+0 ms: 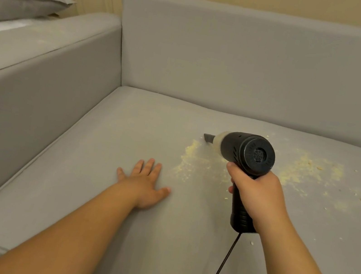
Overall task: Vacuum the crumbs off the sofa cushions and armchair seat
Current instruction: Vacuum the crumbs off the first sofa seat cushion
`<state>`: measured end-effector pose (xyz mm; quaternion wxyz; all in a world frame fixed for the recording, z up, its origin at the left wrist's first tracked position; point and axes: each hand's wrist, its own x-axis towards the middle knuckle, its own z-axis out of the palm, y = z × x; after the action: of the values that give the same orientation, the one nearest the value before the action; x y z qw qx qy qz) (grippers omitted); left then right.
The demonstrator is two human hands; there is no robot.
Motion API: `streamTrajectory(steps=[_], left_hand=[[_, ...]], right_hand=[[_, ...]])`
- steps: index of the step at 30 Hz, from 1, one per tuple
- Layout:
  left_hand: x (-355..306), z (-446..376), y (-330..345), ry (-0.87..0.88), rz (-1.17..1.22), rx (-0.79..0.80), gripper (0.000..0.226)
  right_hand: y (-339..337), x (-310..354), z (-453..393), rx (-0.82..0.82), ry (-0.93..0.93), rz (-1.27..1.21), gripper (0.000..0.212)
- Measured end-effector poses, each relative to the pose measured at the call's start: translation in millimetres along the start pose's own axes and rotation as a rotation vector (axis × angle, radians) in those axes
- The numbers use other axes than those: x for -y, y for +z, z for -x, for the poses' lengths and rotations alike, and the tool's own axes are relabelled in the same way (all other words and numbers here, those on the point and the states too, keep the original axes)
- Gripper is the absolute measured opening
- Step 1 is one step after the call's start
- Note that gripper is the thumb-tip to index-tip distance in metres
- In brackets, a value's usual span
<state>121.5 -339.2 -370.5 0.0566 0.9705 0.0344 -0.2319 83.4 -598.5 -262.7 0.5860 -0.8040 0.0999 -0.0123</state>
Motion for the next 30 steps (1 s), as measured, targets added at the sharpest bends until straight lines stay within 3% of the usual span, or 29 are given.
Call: streamTrajectory(steps=[14, 20, 30], left_hand=[[3.9, -4.3, 0.4, 0.002, 0.015, 0.001, 0.089], [4.9, -4.5, 0.4, 0.008, 0.014, -0.003, 0.089], [6.9, -6.6, 2.2, 0.006, 0.021, -0.012, 0.089]], right_hand=[[-7.6, 8.7, 15.7, 0.059, 0.034, 0.042, 0.019], [-9.7, 12.3, 19.5, -0.036, 0.004, 0.077, 0.014], [-11.0, 21.8, 29.4, 0.063, 0.051, 0.018, 0.018]])
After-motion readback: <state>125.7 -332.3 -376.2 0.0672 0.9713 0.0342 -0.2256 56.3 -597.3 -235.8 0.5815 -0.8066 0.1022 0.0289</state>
